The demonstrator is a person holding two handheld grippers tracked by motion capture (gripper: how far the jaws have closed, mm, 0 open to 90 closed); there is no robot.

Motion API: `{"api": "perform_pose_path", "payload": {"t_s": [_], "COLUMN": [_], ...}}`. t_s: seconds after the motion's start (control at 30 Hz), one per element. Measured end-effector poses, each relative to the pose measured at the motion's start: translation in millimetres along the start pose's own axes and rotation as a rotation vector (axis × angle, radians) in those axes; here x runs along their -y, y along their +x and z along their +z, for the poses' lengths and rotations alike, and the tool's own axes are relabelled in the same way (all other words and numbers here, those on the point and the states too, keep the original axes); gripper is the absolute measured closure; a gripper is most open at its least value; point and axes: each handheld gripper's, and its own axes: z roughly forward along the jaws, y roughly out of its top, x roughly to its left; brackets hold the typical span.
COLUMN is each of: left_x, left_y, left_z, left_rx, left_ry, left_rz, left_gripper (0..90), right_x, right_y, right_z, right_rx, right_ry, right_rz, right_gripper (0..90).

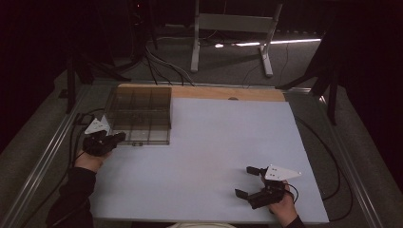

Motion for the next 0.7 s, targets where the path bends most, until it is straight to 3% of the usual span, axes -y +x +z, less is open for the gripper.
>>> {"api": "perform_pose_path", "payload": {"t_s": [0.13, 0.7], "left_x": [-0.9, -6.8], "left_y": [8.4, 28.9], "left_z": [2.6, 22.6], "left_rx": [-0.004, -0.054], "left_ry": [-0.020, -0.034], "left_rz": [-0.032, -0.082], "left_gripper": [88.2, 88.1], "right_x": [0.4, 0.9], "right_y": [-0.7, -0.6], "right_z": [0.3, 0.2], "right_rx": [0.001, 0.009], "right_ry": [0.003, 0.001], "right_rz": [0.004, 0.002], "right_gripper": [0.0, 0.0]}}
